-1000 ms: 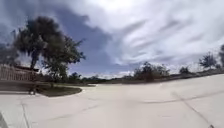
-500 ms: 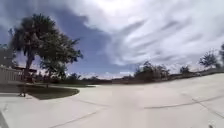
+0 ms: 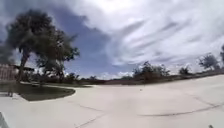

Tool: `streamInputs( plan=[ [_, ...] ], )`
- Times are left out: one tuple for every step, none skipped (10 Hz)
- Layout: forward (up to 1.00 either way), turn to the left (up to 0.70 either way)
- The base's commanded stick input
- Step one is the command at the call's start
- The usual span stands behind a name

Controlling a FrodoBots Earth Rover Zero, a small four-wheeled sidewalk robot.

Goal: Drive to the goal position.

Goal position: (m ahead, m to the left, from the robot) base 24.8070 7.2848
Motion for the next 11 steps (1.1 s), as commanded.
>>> streamInputs(
  plan=[
    [0.85, 0.00],
    [0.85, 0.00],
    [0.85, 0.00],
    [0.85, 0.00],
    [0.85, 0.00],
    [0.85, 0.00],
    [0.85, 0.00],
    [0.85, 0.00],
    [0.85, 0.00],
    [0.85, 0.00],
    [0.85, 0.00]
  ],
)
